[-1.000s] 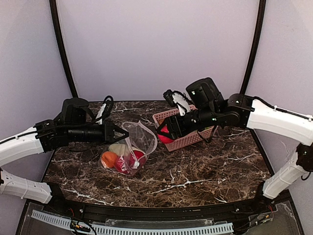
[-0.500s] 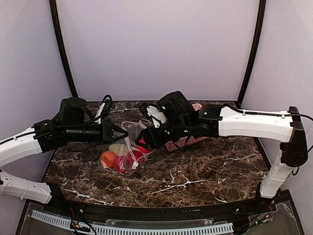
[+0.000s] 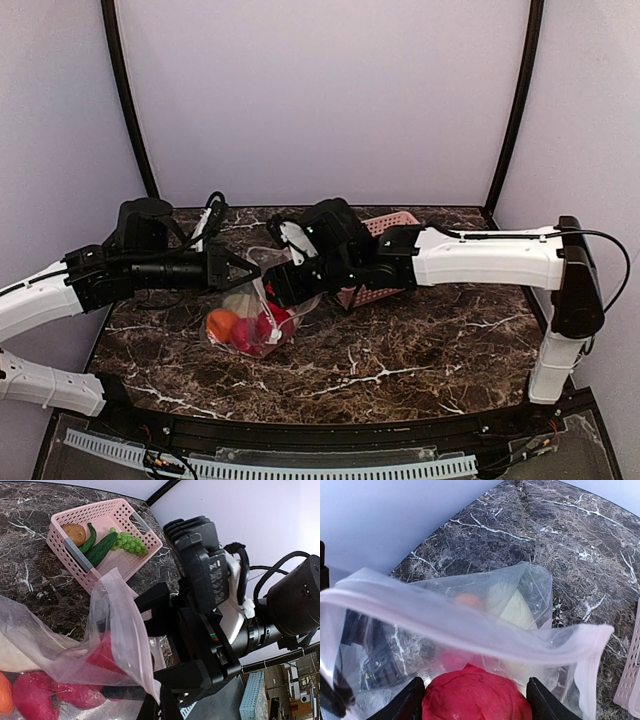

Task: Place the food in the zip-top bag and seal the zipper
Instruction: Place the fake fruit in the zipper food storage bag.

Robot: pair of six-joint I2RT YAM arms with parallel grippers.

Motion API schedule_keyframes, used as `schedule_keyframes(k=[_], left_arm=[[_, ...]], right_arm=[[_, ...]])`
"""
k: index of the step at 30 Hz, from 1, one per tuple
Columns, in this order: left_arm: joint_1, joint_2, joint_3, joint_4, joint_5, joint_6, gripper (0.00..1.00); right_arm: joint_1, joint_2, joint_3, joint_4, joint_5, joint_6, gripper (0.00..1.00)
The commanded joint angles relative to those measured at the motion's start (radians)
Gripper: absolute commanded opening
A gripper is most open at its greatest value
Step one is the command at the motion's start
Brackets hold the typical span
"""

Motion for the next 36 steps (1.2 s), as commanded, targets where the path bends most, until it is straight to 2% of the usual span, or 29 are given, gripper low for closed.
schedule_keyframes(k=[1,6,9,17,26,36], left_arm=[[0.004,-0.024,0.014,0.022,0.021,0.004,0.01],[0.005,-0.044,0.01,0.011,0.019,-0.001,0.01],[0.005,-0.065,-0.001,0.011,0.017,-0.009,0.01],[0.005,-0.09,-0.025,0.011,0.022,-0.025,0.01],[0.005,-0.096,-0.027,0.011,0.003,-0.024,0.01],[0.005,-0.111,-0.031,-0.004,-0.027,-0.027,0.01]], right_arm=[[0.011,0.054,0.039,0.079,0.071,0.034,0.65],[0.007,0.096,0.069,0.084,0.274,0.076,0.65],[-0.002,0.117,0.085,0.106,0.319,0.09,0.65],[-0.023,0.182,0.154,0.114,0.251,0.101,0.66],[-0.023,0.168,0.135,0.138,0.167,0.056,0.87],[-0.022,0.094,0.08,0.126,0.224,0.031,0.91]])
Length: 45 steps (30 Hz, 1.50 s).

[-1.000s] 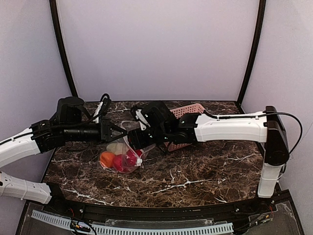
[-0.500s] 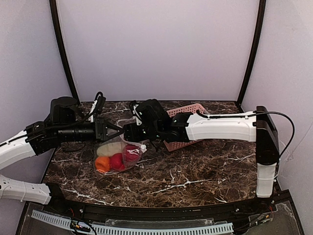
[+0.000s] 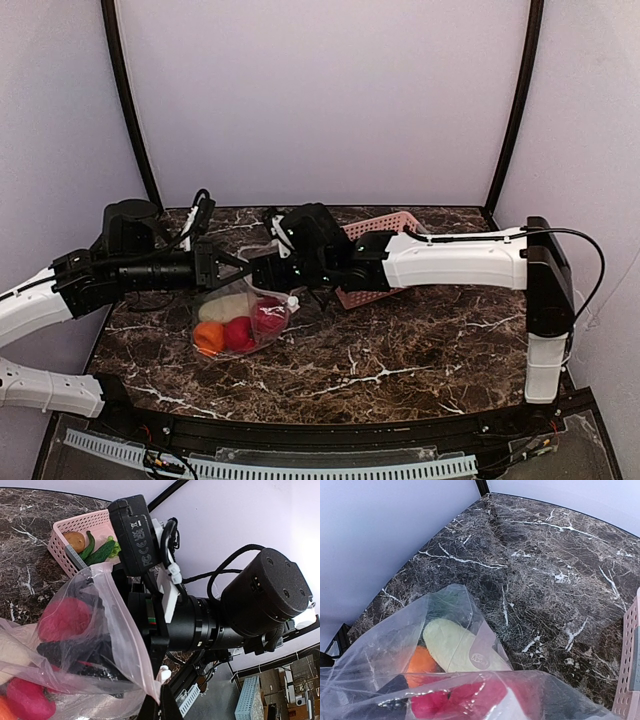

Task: Place the food in the zip-top bag and seal the zipper
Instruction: Place the fake fruit in the zipper food storage bag, then adjust the zipper food storage bag at the center of the board.

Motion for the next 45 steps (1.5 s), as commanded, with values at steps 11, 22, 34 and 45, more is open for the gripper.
schedule_keyframes(k=[11,22,34,45], left_arm=[[0.003,-0.049,-0.015,-0.027,-0.064,0.005,0.01],[0.003,-0.023,-0.009,-0.026,-0.051,0.011,0.01],[0.004,-0.011,-0.002,-0.039,-0.044,0.011,0.01],[0.01,-0.01,-0.01,-0.041,-0.07,0.019,0.01]], right_arm=[[-0.009,-0.255,-0.158,-0.048,0.048,-0.058,0.92],[-0.099,-0.228,-0.098,-0.285,-0.046,-0.087,0.83],[-0.112,-0.179,-0.065,-0.273,-0.095,-0.185,0.7],[-0.109,-0.166,0.006,-0.275,-0.186,-0.199,0.09]])
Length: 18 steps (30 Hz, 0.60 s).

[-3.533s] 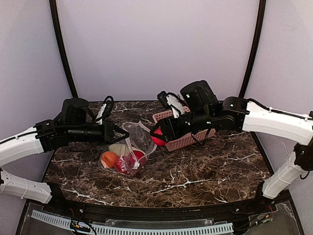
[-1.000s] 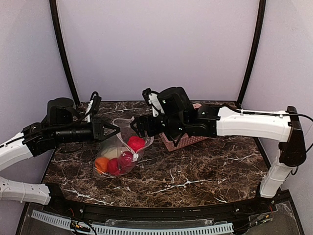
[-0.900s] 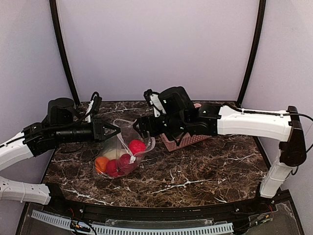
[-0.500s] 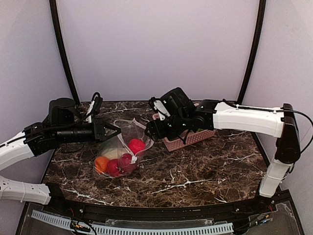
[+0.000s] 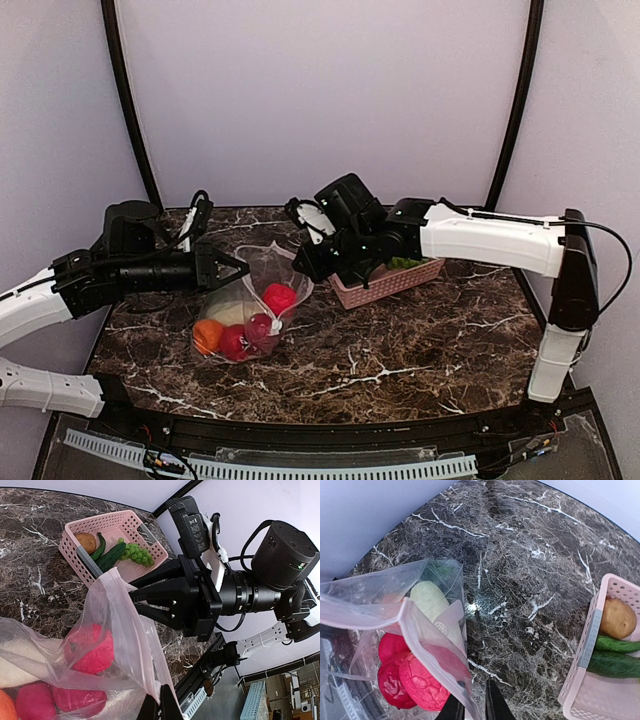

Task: Place the food in the zip-top bag and seal the zipper
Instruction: Adjust the zipper food storage bag at the center of the board.

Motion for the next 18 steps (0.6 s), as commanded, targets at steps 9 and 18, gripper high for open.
schedule_keyframes(k=[9,18], left_arm=[[0.022,0.021,-0.027,-0.024,-0.015,0.024,0.01],[0.03,0.09,-0.015,0.013,0.031,0.034,0.01]], right_arm=[[0.044,-0.191,-0.076,-0.019,0.104,0.104,0.02],[0.081,-0.25,-0.209,-0.016,0.143,0.255,0.02]])
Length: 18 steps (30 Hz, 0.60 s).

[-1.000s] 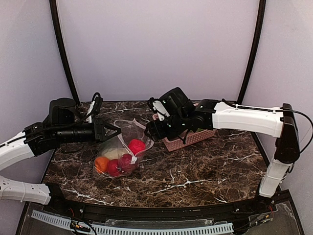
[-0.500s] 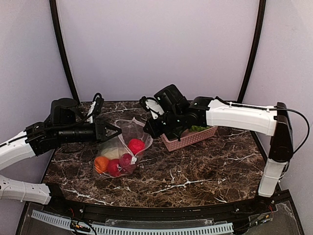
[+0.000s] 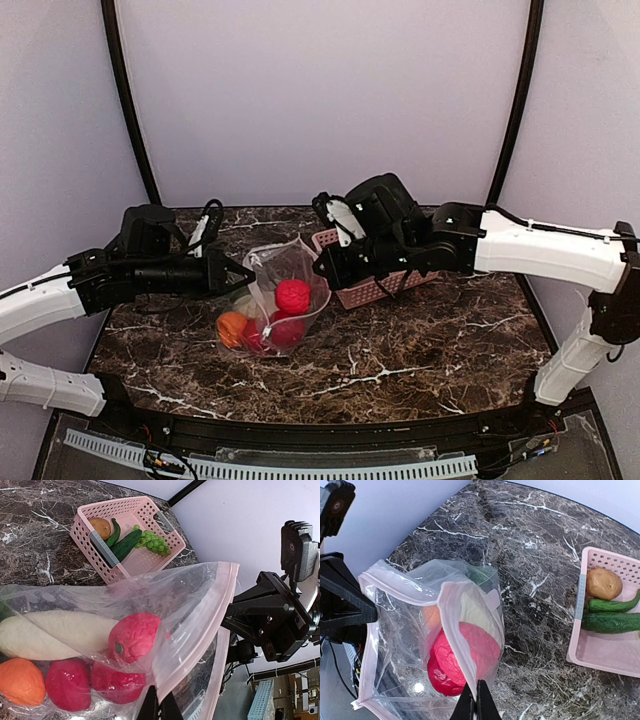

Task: Place the food in the zip-top bag and seal the zipper
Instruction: Adjust the zipper food storage bag at the center of the board.

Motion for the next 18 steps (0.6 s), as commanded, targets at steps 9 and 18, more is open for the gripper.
schedule_keyframes(k=[9,18], left_arm=[[0.033,0.028,0.022,0.014,0.036,0.037,0.01],[0.074,0.012,0.002,0.028,0.051,0.021,0.01]], right_arm=[[-0.002,-0.065,-0.006,-0.025,0.109,0.004,0.66],[-0.122,-0.105,-0.001,-0.125,0.204,-0.034,0.83]])
